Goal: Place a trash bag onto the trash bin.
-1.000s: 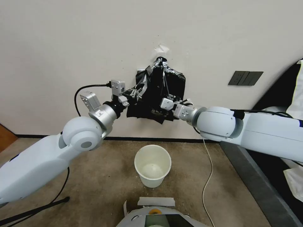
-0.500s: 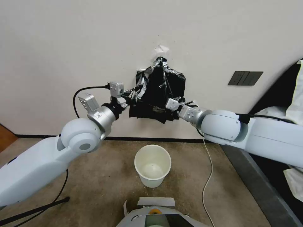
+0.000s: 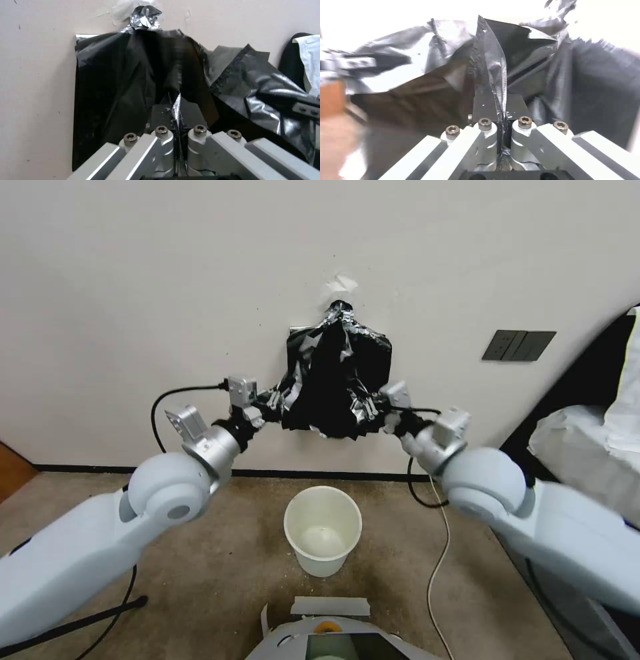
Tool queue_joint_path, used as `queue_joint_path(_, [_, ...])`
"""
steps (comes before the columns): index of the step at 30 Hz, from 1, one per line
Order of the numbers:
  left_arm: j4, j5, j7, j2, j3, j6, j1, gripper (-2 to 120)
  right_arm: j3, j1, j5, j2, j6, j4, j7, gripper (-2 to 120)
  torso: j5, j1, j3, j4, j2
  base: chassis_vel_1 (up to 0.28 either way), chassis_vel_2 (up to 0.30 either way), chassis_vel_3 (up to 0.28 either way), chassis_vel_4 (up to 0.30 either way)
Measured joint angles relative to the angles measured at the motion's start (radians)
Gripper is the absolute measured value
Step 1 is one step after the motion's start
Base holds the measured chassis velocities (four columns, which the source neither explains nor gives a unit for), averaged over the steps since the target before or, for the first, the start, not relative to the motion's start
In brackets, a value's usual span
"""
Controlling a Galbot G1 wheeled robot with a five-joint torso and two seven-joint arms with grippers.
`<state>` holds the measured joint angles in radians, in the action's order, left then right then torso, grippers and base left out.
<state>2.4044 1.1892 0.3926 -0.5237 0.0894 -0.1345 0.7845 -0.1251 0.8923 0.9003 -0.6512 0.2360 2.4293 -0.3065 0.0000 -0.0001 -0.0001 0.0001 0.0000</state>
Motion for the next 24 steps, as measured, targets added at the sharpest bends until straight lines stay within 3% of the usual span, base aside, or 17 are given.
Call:
queue_joint_path(14, [0.077, -0.104, -0.004, -0.028, 0.086, 0.01, 0.226, 0, -0.137, 0.316, -0.062, -0.123, 0.011, 0.07, 0.013, 0, 0.0, 0.0, 0.0, -0.0002, 0.0, 0.0, 0.0, 0.0, 0.0])
queue_joint_path(24, [0.084, -0.15, -0.017, -0.059, 0.102, 0.013, 0.306, 0, -0.133, 0.448, -0.132, -0.196, 0.013, 0.07, 0.03, 0, 0.0, 0.0, 0.0, 0.0, 0.0, 0.0, 0.0, 0.0, 0.0])
